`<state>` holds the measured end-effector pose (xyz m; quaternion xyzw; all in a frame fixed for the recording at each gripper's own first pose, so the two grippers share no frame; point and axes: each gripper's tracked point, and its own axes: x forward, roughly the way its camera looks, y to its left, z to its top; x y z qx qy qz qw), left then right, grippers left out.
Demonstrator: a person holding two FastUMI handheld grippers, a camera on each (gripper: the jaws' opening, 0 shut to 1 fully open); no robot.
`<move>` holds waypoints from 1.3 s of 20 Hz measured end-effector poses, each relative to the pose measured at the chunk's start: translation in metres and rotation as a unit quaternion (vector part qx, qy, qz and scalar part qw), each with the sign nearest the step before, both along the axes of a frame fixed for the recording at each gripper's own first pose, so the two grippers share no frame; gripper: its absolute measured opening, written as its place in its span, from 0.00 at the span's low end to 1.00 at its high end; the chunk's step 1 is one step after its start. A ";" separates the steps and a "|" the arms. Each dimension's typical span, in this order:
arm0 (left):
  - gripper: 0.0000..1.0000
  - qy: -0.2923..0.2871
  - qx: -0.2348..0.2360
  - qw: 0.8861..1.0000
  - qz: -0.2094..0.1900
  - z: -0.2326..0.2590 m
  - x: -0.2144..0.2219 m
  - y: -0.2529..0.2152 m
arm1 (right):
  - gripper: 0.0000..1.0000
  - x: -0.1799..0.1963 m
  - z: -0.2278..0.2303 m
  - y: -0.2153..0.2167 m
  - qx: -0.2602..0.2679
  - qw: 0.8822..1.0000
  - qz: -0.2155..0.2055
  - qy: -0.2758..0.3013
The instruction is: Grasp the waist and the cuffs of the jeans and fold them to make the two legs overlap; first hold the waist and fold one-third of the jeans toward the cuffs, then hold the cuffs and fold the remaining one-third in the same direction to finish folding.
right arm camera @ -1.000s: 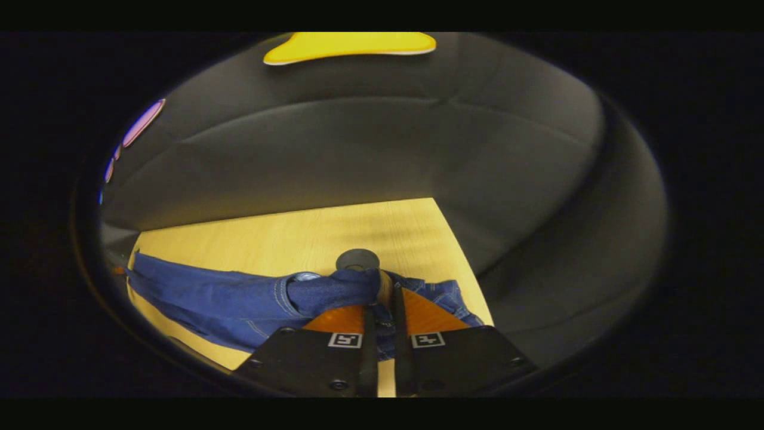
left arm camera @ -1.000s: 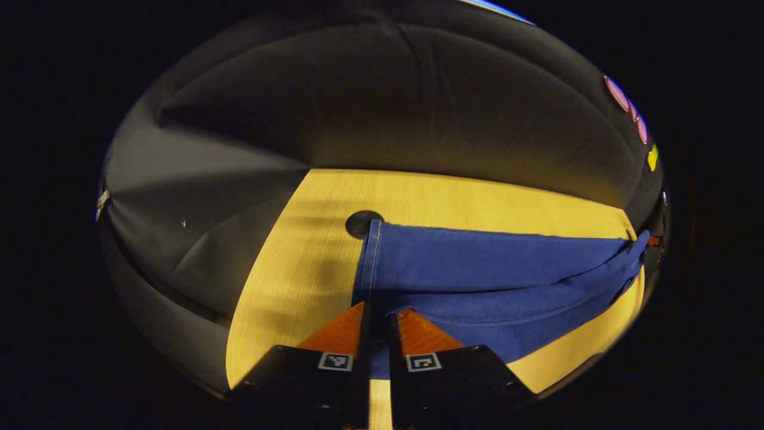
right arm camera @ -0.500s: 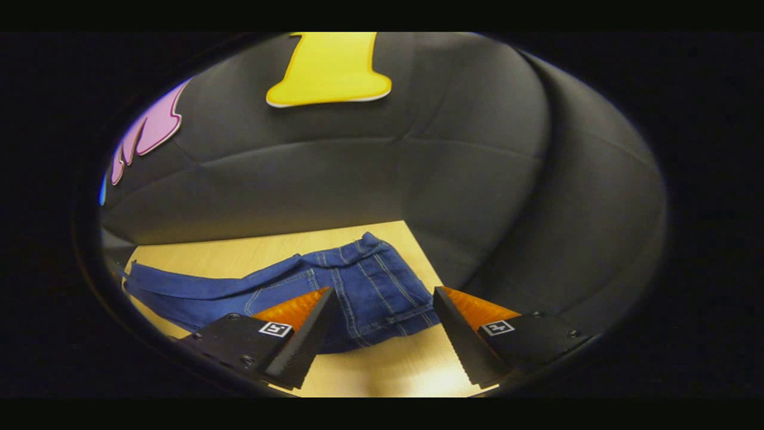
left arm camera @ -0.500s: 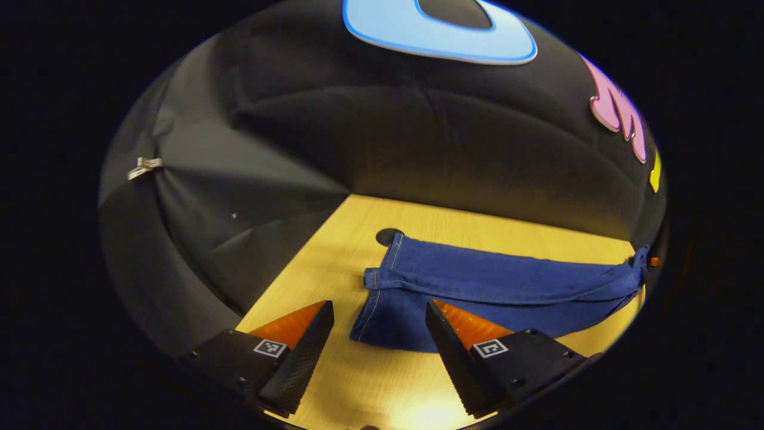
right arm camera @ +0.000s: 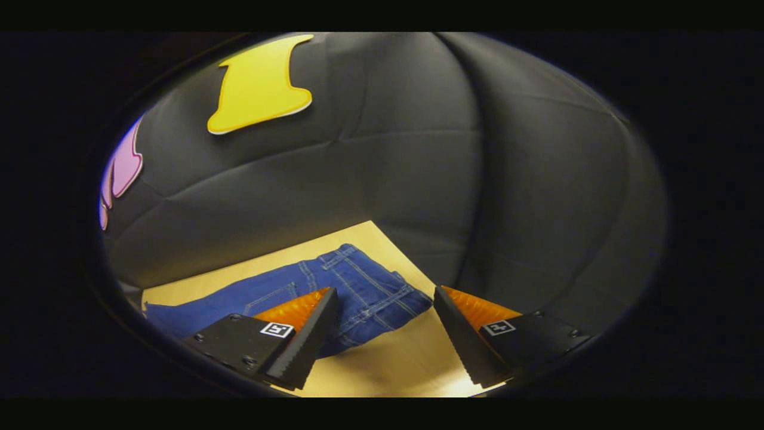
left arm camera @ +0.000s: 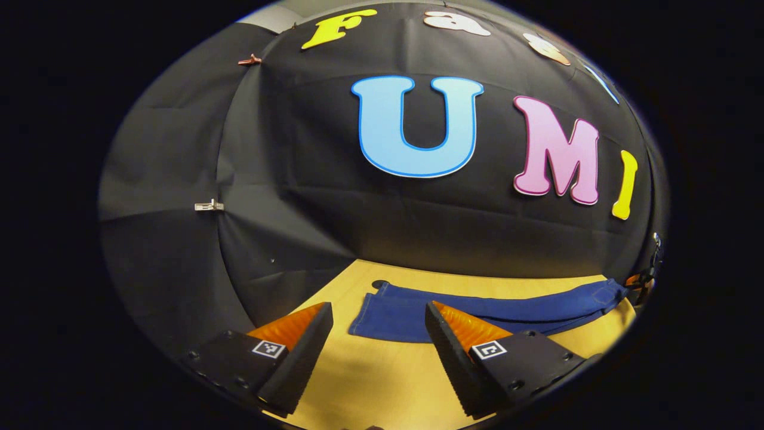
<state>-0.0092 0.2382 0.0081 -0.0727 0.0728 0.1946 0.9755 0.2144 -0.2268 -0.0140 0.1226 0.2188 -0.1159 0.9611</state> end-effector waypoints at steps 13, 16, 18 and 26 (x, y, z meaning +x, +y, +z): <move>0.97 0.003 -0.071 0.994 -0.078 -0.027 0.051 -0.089 | 0.91 0.006 -0.037 0.000 0.039 0.999 -0.014 0.014; 0.97 0.018 -0.062 0.994 -0.083 -0.036 0.057 -0.095 | 0.90 0.011 -0.040 0.006 0.025 1.000 -0.004 0.016; 0.96 0.025 -0.056 0.994 -0.088 -0.041 0.060 -0.100 | 0.74 0.013 -0.043 0.012 0.027 0.999 -0.006 0.018; 0.97 0.036 -0.068 0.993 -0.087 -0.068 0.068 -0.108 | 0.07 0.015 -0.035 0.024 -0.007 1.000 0.023 0.006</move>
